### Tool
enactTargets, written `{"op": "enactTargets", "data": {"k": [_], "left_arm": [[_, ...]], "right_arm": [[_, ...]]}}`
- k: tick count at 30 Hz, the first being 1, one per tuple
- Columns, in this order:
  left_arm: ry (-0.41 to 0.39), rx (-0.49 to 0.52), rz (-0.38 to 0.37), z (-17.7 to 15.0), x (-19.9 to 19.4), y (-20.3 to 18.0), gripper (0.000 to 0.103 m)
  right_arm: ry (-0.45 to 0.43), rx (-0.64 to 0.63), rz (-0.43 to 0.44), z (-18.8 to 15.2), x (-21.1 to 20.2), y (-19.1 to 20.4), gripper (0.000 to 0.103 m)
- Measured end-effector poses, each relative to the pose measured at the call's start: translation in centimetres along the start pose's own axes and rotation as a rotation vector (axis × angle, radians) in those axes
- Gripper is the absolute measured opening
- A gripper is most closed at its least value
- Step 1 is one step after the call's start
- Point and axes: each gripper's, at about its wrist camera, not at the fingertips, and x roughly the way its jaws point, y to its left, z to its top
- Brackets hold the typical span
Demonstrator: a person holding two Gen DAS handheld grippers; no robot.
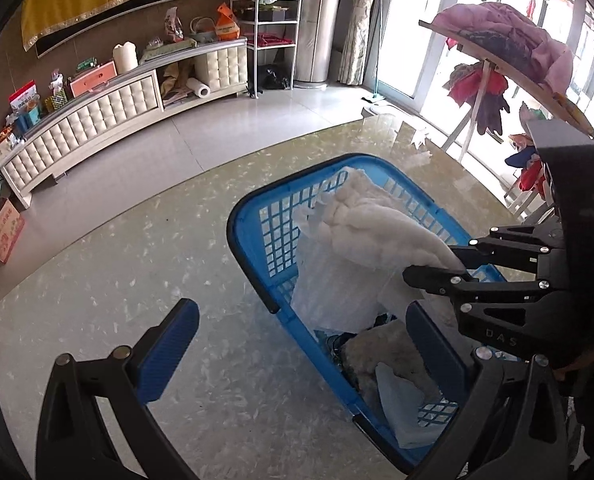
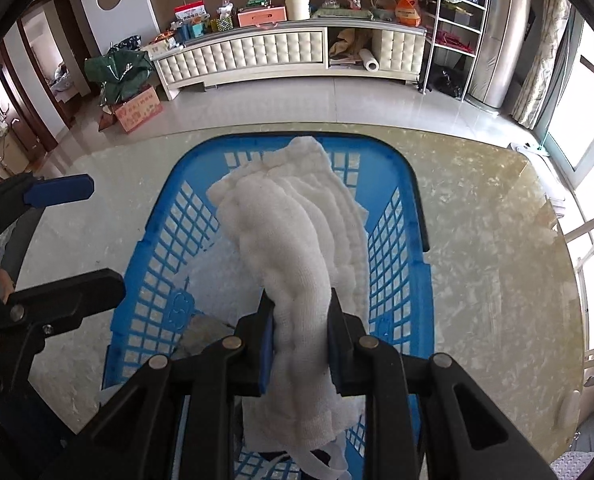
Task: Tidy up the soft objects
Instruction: 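Lower the white quilted pad into the basket and open the right tool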
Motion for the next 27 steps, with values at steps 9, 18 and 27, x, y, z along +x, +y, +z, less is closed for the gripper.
{"op": "enactTargets", "data": {"k": [9, 18, 27], "left_arm": [[0.001, -0.009, -0.005, 0.1, 0.1, 0.1, 0.103], [-0.016, -0.006, 0.010, -0.5, -1.4, -0.2, 0.103], [-0.071, -0.018, 0.056, -2.5, -5.6, -0.6, 0.103]], "right_arm": [[0.008, 0.010, -0.011, -0.1, -0.2, -0.5, 0.059], [-0.008, 0.036, -0.004, -1.0, -1.9, -1.4, 0.090], [-0.036, 0.039, 0.004, -2.3, -4.4, -0.5, 0.103]]}}
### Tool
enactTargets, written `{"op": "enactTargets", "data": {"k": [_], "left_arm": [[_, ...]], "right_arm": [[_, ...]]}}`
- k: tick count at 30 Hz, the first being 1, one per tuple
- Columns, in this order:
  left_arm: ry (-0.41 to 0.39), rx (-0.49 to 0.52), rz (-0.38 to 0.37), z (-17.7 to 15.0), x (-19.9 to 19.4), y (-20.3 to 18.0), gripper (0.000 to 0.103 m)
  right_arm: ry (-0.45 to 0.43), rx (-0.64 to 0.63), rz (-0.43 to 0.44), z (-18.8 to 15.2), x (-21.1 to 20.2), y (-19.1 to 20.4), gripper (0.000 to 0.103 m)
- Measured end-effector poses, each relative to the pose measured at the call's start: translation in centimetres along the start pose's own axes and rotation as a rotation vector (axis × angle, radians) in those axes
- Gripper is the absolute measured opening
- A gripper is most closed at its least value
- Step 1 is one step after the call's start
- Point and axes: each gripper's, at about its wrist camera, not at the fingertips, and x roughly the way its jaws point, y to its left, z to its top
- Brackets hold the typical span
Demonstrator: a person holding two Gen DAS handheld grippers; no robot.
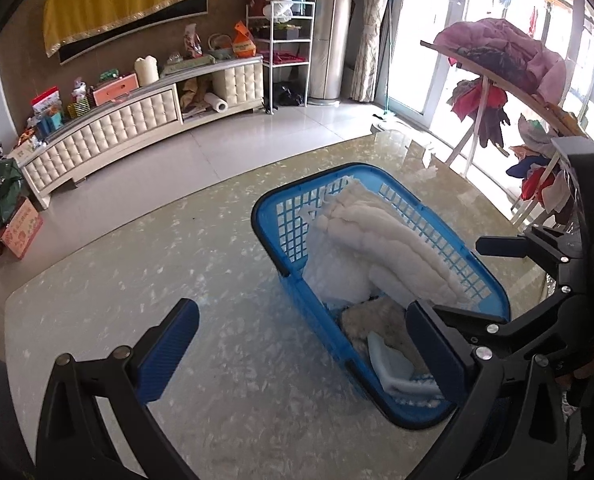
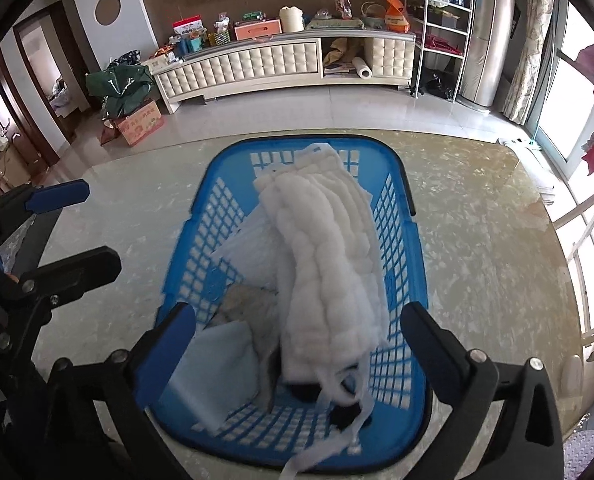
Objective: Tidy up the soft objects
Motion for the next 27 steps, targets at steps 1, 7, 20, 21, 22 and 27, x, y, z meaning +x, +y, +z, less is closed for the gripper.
{"op": "enactTargets", "data": {"k": [1, 7, 20, 21, 22, 27], "left_arm": [[-0.005, -0.001, 0.004, -0.4, -0.7, -0.1, 0.103], [-0.060, -0.038, 0.031, -2.6, -4.9, -0.1, 0.103], [-0.282, -0.164, 0.205, -9.8, -15.8, 1.2, 0.103], [-0.297, -0.173, 0.223, -10.3, -16.5, 1.5, 0.103], [-0.312, -0.184, 0.236, -10.8, -17.3, 1.7, 0.103], [-0.358, -0.202, 0.283, -12.4, -20.1, 2.2, 0.103]], "right_arm": [[-0.005, -0.001, 0.001, -0.2, -0.5, 0.2, 0.103], [-0.033, -0.008, 0.011, -0.7, -1.9, 1.9, 0.103], [-0.201, -0.028, 0.068, -2.7, -6.0, 8.0, 0.103], [-0.226, -0.038, 0.074, -2.7, -6.5, 8.6, 0.103], [-0.244, -0.047, 0.073, -2.8, -6.7, 9.0, 0.103], [-0.362, -0.087, 0.051, -2.8, -8.2, 11.1, 0.103]]}}
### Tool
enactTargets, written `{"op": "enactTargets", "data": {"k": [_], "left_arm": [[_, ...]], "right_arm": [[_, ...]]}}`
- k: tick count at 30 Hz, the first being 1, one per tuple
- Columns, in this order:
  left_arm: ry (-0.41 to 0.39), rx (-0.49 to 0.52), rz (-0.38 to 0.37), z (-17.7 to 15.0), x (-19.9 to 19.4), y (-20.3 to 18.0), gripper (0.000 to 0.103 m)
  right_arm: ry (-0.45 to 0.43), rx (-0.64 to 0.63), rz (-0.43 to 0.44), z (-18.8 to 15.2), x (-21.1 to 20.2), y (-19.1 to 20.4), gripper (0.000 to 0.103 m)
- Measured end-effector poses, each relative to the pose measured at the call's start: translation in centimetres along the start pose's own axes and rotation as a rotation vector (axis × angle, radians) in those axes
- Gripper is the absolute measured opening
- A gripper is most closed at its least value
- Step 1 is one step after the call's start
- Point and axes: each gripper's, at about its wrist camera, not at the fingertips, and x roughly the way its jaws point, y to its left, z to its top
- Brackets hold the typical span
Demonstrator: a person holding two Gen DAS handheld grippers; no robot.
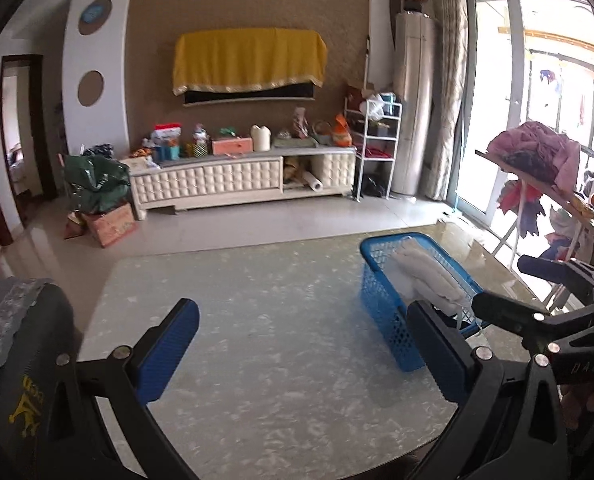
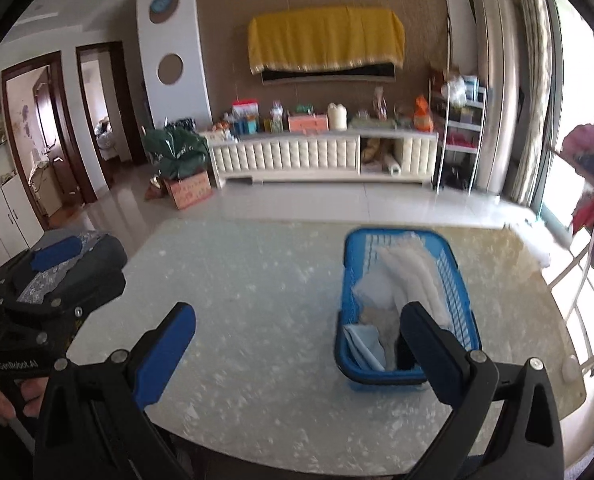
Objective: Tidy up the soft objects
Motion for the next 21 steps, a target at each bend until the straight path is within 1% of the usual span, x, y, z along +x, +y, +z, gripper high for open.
{"op": "enactTargets", "data": {"k": [1, 3, 4, 8, 14, 21], "left_arm": [[-0.022, -0.008, 0.017, 0.0, -0.7, 0.4, 0.103], [-0.044, -0.021, 0.019, -0.2, -1.8, 1.0, 0.103], [-0.048, -0.031, 0.022, -0.2, -2.3, 1.2, 0.103], [-0.066, -0.037, 0.027, -0.5, -3.6, 1.4, 0.103], [-0.060, -0.048, 0.020, -1.1, -3.9, 1.4, 0.103], [-0.068, -0.049, 0.027, -1.1, -4.3, 1.2, 0.103]], "right_arm": [[-0.012, -0.007, -0.002, 0.0, -0.1, 0.2, 0.103], [-0.039, -0.029, 0.000, 0.2, -0.1, 0.9, 0.103], [-0.049, -0.036, 0.007, -0.2, -0.5, 0.9, 0.103], [-0.083, -0.065, 0.023, 0.0, -0.3, 1.5, 0.103], [-0.076, -0.078, 0.025, -0.3, 0.8, 1.4, 0.103], [-0.081, -0.072, 0.026, -1.1, 0.0, 2.0, 0.103]]}}
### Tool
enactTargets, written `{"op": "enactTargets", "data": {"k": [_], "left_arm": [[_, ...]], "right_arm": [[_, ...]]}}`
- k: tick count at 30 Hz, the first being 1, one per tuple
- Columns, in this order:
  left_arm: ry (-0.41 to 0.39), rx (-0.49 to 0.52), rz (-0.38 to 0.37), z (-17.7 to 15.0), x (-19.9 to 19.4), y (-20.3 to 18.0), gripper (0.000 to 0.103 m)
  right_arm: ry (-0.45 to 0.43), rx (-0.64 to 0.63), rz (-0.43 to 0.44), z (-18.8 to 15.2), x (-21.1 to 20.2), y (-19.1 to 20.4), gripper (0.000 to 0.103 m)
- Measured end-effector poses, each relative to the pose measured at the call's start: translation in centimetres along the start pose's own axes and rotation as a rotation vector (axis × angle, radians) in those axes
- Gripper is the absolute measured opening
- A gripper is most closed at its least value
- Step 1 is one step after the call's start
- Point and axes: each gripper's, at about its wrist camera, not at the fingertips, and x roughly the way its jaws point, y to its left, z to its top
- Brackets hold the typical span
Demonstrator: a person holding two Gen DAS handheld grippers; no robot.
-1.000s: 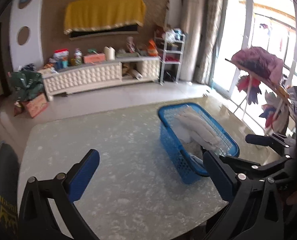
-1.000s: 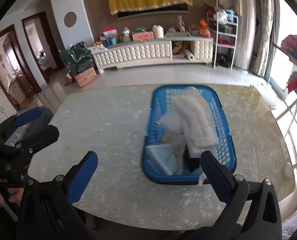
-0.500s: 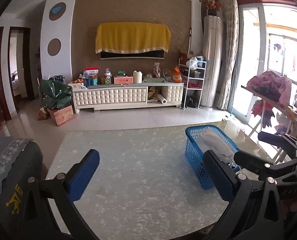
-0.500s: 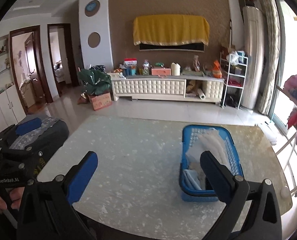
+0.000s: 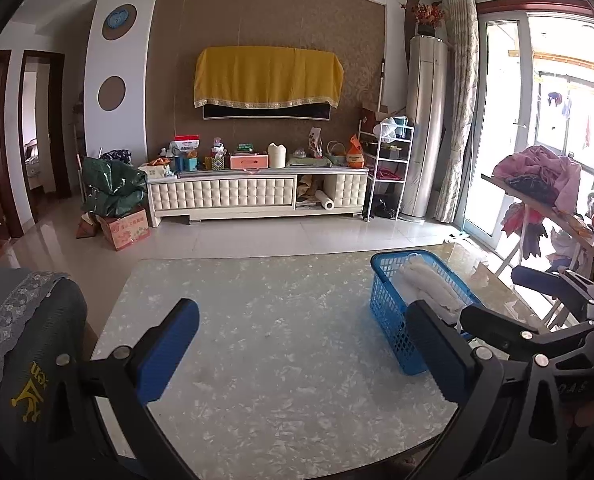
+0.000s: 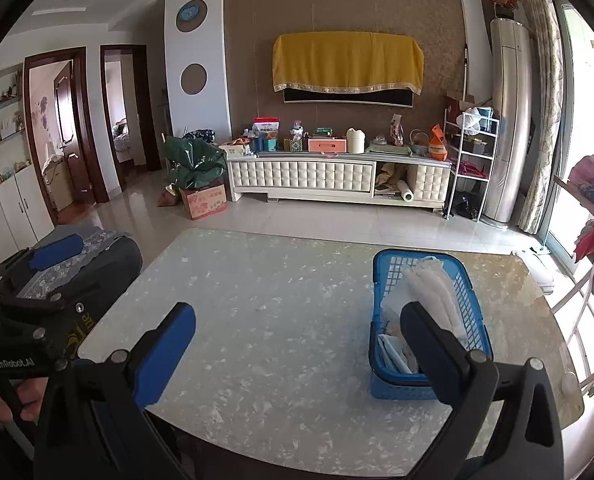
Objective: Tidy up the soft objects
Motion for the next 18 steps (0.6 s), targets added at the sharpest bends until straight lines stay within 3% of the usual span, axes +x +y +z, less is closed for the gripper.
{"op": "enactTargets", "data": {"k": [18], "left_arm": [[0.010, -0.003, -0.012, -0.2, -0.2, 0.1, 0.103]], "right_arm": [[-0.002, 0.004, 0.023, -0.8, -1.5, 1.1, 0.103]]}}
